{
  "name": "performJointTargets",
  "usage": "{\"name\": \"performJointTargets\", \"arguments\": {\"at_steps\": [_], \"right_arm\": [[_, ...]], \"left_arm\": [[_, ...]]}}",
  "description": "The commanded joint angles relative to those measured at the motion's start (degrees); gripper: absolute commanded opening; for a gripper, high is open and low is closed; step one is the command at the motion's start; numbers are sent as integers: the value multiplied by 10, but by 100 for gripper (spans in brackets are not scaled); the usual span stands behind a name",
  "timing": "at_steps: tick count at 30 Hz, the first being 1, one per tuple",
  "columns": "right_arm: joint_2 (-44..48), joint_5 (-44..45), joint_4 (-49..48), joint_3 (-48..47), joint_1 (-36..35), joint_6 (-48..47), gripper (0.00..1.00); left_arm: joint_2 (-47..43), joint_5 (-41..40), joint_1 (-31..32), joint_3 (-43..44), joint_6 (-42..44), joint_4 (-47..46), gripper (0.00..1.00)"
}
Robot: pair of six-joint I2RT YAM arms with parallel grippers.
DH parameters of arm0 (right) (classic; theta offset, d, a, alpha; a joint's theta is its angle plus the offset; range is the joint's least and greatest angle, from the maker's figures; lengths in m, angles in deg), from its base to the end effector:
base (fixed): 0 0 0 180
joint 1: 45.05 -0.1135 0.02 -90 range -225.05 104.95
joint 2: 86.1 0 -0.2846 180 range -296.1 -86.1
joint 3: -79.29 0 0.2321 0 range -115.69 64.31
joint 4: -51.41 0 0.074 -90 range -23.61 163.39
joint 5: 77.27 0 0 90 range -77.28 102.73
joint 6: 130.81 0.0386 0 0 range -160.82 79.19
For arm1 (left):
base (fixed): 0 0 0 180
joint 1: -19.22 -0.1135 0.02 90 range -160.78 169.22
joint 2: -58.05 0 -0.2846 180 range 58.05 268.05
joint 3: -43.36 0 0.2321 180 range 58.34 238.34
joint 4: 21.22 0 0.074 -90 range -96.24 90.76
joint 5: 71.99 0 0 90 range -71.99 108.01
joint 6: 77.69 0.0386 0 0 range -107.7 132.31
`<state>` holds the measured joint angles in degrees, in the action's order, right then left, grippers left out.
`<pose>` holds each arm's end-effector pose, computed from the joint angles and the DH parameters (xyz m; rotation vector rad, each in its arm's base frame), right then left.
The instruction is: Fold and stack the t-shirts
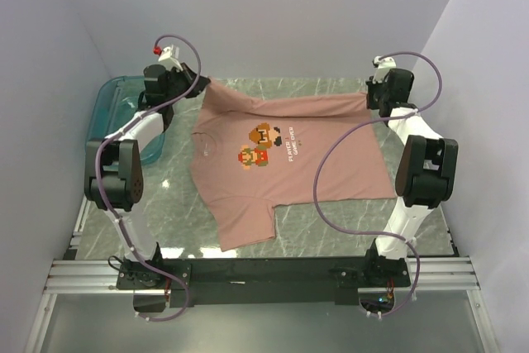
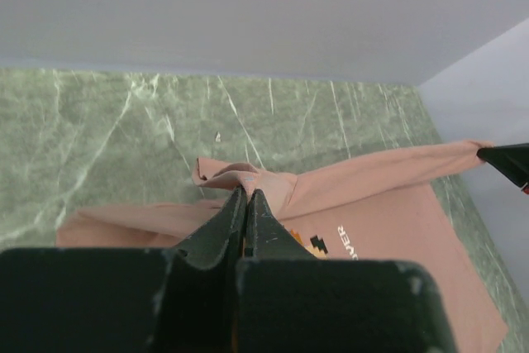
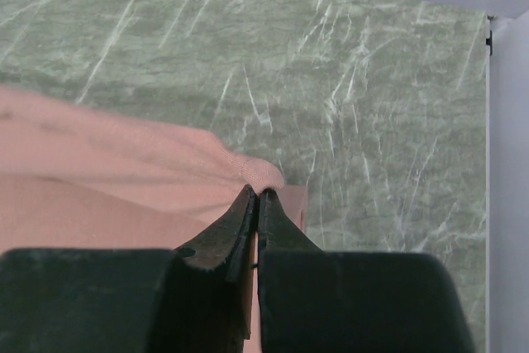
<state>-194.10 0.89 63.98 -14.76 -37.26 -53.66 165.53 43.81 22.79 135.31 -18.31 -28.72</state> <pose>0.4303 -0.0509 0.2783 -0.2185 2.0113 -0.0178 0.4349 -0.0440 0.3076 -0.0700 1.7659 -0.8221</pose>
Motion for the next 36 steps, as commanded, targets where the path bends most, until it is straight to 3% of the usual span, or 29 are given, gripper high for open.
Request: {"name": "performJointTargets", "arguments": {"at_steps": [1,12,36], "right_arm": [[28,4,-16,1,7,5,0],[-14,18,17,-46,12,9,0],[-125,48,87,-193,6,1,0]], "left_arm": [[-48,20,-1,-31,15,-37,0],[-118,40,0,-95,18,-33,0],[-145,82,1,-128,18,-11,1]]}}
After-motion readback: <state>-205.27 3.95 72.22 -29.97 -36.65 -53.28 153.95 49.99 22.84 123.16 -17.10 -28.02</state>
